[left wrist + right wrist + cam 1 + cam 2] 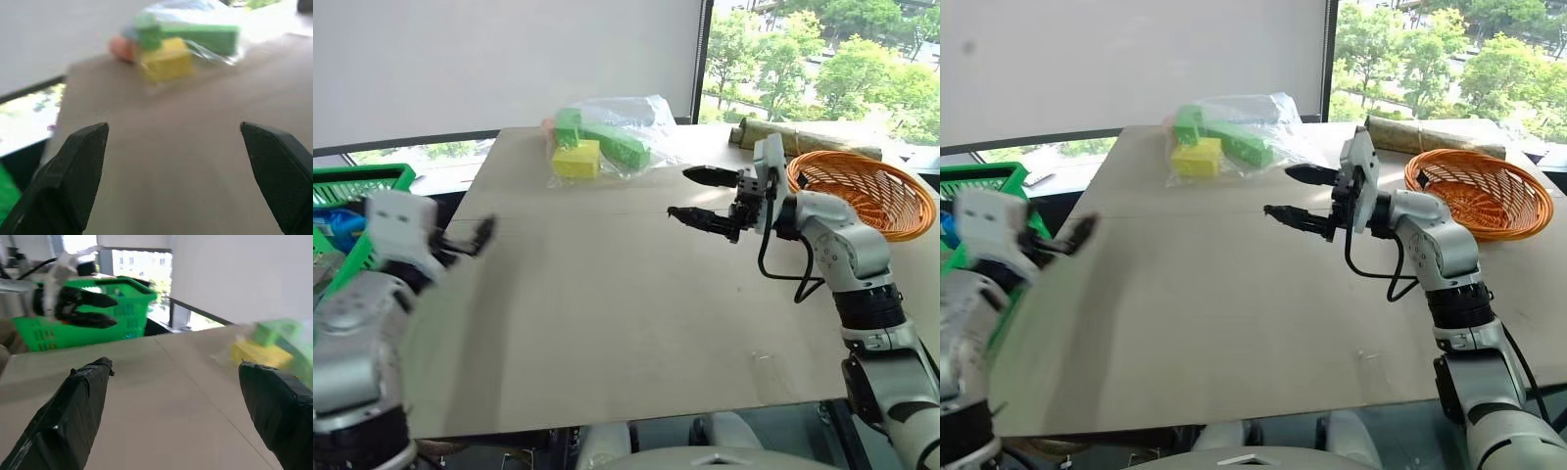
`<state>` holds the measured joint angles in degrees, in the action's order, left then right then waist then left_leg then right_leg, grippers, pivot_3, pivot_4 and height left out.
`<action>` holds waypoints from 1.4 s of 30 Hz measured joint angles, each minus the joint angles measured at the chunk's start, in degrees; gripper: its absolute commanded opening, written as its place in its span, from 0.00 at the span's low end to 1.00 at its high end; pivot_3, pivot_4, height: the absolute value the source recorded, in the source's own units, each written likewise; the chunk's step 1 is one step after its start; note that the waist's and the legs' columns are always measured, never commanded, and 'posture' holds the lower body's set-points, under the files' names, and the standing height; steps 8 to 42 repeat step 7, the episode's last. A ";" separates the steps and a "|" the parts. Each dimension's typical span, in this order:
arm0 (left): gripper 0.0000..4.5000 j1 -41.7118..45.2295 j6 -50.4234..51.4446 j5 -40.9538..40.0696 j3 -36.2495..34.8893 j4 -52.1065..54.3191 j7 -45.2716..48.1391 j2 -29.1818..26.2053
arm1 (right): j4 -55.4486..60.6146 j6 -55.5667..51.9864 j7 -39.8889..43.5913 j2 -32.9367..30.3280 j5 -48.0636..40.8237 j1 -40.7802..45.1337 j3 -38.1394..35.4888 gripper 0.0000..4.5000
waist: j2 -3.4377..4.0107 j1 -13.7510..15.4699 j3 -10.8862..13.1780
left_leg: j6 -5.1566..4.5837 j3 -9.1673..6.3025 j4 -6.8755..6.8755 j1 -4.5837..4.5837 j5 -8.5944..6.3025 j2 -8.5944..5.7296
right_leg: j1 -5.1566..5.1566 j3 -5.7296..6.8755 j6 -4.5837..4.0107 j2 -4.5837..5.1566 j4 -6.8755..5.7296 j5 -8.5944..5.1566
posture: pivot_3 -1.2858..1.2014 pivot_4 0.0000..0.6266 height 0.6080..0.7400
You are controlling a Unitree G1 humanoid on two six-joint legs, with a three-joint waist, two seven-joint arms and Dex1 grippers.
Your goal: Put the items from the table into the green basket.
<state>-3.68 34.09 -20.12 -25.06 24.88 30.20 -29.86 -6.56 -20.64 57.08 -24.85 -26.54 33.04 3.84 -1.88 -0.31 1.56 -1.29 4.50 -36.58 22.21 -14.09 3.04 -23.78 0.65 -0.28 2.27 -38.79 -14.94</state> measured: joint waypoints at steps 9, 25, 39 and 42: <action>0.99 -8.04 -8.73 2.43 12.60 -0.02 -1.77 11.05 | -13.67 13.96 -1.40 -1.33 9.85 -10.04 0.23 1.00 | 0.44 -0.86 0.09 | -0.05 -0.05 -0.19 -0.31 0.02 0.14 | 0.24 -0.14 -0.03 -0.80 -0.14 -0.02 | 0.52 0.00 1.00; 0.99 -8.04 -8.73 2.43 12.60 -0.02 -1.77 11.05 | -13.67 13.96 -1.40 -1.33 9.85 -10.04 0.23 1.00 | 0.44 -0.86 0.09 | -0.05 -0.05 -0.19 -0.31 0.02 0.14 | 0.24 -0.14 -0.03 -0.80 -0.14 -0.02 | 0.52 0.00 1.00; 0.99 -8.04 -8.73 2.43 12.60 -0.02 -1.77 11.05 | -13.67 13.96 -1.40 -1.33 9.85 -10.04 0.23 1.00 | 0.44 -0.86 0.09 | -0.05 -0.05 -0.19 -0.31 0.02 0.14 | 0.24 -0.14 -0.03 -0.80 -0.14 -0.02 | 0.52 0.00 1.00; 0.99 -8.04 -8.73 2.43 12.60 -0.02 -1.77 11.05 | -13.67 13.96 -1.40 -1.33 9.85 -10.04 0.23 1.00 | 0.44 -0.86 0.09 | -0.05 -0.05 -0.19 -0.31 0.02 0.14 | 0.24 -0.14 -0.03 -0.80 -0.14 -0.02 | 0.52 0.00 1.00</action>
